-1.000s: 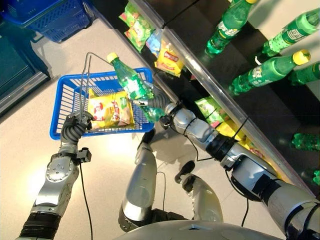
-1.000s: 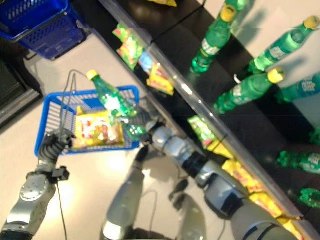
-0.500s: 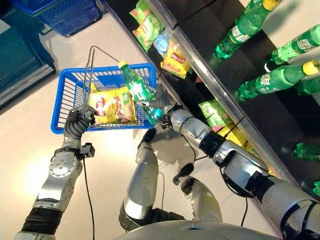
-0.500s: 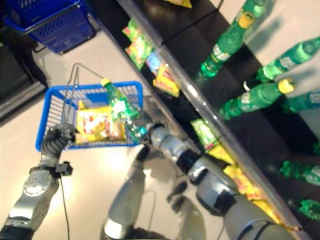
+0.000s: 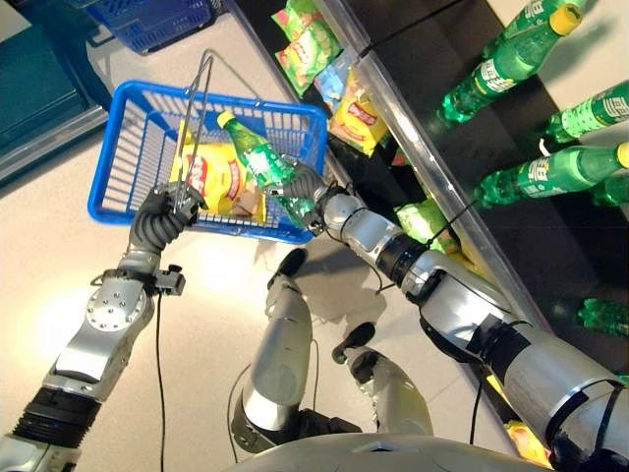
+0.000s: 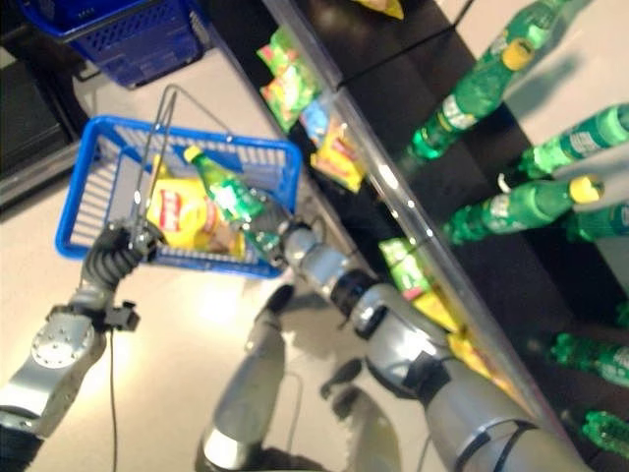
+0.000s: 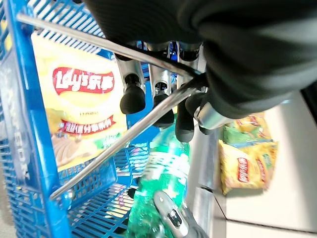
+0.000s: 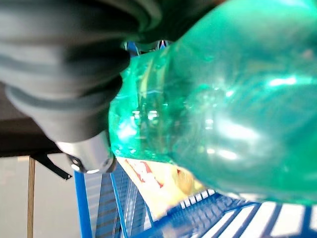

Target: Pick up the snacks into the basket

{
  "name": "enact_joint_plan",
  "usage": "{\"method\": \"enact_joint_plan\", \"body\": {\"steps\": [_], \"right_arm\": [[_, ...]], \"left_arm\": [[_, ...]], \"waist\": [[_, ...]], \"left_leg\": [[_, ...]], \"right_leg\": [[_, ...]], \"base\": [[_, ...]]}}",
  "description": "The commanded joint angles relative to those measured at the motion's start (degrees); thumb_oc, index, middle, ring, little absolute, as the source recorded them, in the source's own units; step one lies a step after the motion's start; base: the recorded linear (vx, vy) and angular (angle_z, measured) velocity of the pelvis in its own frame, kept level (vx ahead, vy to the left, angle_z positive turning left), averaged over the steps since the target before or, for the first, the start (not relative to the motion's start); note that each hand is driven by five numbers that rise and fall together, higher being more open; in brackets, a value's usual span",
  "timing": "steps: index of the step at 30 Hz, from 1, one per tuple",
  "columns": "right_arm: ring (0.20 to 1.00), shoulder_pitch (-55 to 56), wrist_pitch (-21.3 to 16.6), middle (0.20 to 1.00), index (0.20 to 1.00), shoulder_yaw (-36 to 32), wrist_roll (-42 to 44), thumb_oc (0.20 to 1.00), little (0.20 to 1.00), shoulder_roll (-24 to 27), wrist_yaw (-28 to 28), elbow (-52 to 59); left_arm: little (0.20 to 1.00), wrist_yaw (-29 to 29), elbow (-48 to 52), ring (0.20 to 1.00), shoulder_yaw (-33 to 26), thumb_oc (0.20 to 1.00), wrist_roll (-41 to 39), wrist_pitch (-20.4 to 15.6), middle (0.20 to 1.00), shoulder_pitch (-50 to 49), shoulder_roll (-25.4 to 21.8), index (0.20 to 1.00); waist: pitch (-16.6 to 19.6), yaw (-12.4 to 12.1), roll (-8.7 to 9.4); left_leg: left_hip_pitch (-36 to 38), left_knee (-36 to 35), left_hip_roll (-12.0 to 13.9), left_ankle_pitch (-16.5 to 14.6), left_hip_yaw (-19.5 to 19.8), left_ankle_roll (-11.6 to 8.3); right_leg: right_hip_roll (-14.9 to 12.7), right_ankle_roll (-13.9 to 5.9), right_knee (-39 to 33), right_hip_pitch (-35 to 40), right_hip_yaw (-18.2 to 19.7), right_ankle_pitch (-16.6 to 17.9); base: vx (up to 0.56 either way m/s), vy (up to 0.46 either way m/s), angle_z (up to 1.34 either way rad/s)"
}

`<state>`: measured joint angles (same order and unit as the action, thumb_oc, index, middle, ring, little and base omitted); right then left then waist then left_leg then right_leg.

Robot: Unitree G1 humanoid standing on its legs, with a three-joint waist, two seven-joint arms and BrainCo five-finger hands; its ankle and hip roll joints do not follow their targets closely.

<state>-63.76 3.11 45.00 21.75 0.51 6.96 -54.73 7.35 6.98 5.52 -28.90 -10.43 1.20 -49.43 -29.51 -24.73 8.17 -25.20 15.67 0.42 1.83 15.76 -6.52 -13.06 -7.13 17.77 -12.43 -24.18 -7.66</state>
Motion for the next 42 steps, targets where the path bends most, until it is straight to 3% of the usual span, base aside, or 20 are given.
{"method": "enact_joint_plan", "body": {"steps": [1,3,9,18,26,40,41,42], "right_arm": [[0.2,-6.3,-4.1,0.2,0.2,-1.3,-3.0,0.2,0.2,-5.0,-0.7,-0.7],[0.2,-7.0,-4.1,0.2,0.2,-1.5,-3.6,0.2,0.2,-5.0,-0.9,-1.9],[0.2,-9.3,-3.6,0.2,0.2,-0.8,-8.3,0.2,0.2,-4.7,-2.6,-4.6],[0.2,-13.8,-4.4,0.2,0.2,-4.6,-8.9,0.2,0.2,-4.4,1.2,-10.6],[0.2,-13.0,-5.3,0.2,0.2,-7.8,-9.7,0.2,0.2,-3.4,3.9,-13.0],[0.2,-5.0,-6.9,0.2,0.2,-8.5,-6.0,0.2,0.2,-3.1,1.4,-9.7],[0.222,-5.0,-6.9,0.222,0.222,-8.5,-6.0,0.222,0.222,-3.1,1.4,-9.7],[0.526,-4.6,-7.2,0.526,0.526,-7.8,-7.3,0.526,0.526,-3.3,1.3,-9.4]], "left_arm": [[0.2,-2.3,13.0,0.2,-1.6,0.2,-2.4,-10.7,0.2,4.6,-1.6,0.2],[0.2,-2.8,13.0,0.2,-1.1,0.2,-2.6,-10.7,0.2,5.1,-2.1,0.2],[0.2,-4.2,12.6,0.2,0.2,0.2,-2.9,-10.9,0.2,6.9,-3.5,0.2],[0.2,-4.6,13.4,0.2,2.4,0.2,-3.6,-10.9,0.2,8.0,-4.4,0.2],[0.2,-3.6,13.6,0.2,5.3,0.2,-3.1,-11.0,0.2,10.1,-3.4,0.2],[0.2,-2.8,12.3,0.2,7.0,0.2,-2.3,-10.9,0.2,9.9,-0.3,0.2],[0.2,-2.8,12.3,0.2,7.0,0.2,-2.3,-10.9,0.2,9.9,-0.3,0.2],[0.2,-2.4,12.2,0.2,6.9,0.2,-1.9,-10.8,0.2,9.4,-0.1,0.2]], "waist": [[3.2,-0.8,0.7],[3.4,-1.0,0.93],[3.4,-2.2,1.28],[3.1,-3.4,0.96],[2.5,-4.6,-0.73],[1.3,-5.3,-3.1],[1.3,-5.3,-3.1],[1.2,-5.1,-3.27]], "left_leg": [[-0.5,0.1,-3.0,-1.0,-2.3,4.66],[0.0,0.1,-2.8,-2.5,-1.9,4.47],[-0.3,0.3,-3.0,-2.6,-1.0,4.48],[-1.0,0.9,-3.5,-2.8,0.1,4.76],[-2.0,1.3,-4.3,-2.8,1.1,5.04],[-3.0,1.7,-4.8,-2.7,1.1,5.17],[-3.0,1.7,-4.8,-2.7,1.1,5.17],[-3.0,1.8,-4.8,-2.7,1.0,5.23]], "right_leg": [[-1.2,-0.79,-3.2,-1.3,1.5,9.9],[-0.8,-1.39,-3.0,-0.8,1.8,8.7],[-0.7,-1.47,-3.0,-0.4,0.9,8.4],[-0.6,-1.58,-2.7,-0.4,0.0,8.2],[-0.8,-1.82,-2.6,-0.3,-1.1,8.0],[-1.0,-1.83,-2.3,-0.8,-1.4,7.5],[-1.0,-1.83,-2.3,-0.8,-1.4,7.5],[-1.0,-1.84,-2.2,-0.9,-1.3,7.5]], "base": [[0.03,-0.002,0.06],[0.05,-0.024,0.02],[0.05,-0.02,0.05],[0.02,-0.002,0.05],[0.01,0.004,0.09],[0.01,0.007,0.06],[0.0,0.0,0.0],[0.0,0.0,0.0]]}}
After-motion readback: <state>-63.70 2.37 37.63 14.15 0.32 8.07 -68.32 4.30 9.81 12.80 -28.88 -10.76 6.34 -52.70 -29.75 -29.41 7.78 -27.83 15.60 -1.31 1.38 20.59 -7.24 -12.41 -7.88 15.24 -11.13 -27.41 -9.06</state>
